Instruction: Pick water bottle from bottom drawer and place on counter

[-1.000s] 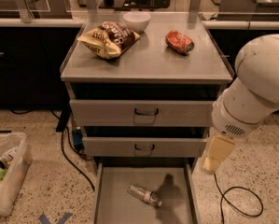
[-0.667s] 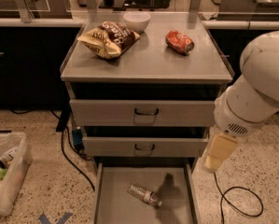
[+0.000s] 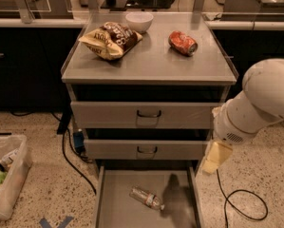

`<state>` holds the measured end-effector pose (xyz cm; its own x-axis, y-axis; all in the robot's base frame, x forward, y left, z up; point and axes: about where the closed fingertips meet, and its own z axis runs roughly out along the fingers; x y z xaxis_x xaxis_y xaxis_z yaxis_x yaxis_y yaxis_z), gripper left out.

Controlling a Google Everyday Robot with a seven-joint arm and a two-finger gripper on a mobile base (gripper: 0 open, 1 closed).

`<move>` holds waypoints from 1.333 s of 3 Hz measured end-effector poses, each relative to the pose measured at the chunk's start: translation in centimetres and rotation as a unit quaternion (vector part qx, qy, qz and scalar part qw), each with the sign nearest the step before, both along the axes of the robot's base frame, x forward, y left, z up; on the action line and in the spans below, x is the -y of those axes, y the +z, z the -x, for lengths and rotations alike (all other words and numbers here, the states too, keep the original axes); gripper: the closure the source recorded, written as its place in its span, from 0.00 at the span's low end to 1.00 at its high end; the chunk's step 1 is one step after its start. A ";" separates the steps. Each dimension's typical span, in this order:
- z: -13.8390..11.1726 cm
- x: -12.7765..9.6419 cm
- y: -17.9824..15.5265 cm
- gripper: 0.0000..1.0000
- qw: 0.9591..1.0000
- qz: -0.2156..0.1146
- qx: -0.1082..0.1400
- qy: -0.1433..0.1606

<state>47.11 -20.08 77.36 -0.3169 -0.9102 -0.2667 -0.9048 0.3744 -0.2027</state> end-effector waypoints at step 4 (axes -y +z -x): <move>2.3 -5.2 -12.4 0.00 0.983 -0.162 -0.083 -0.006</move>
Offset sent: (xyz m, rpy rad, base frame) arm -0.0010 -0.0019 -0.0027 0.0763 -0.0072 -0.0238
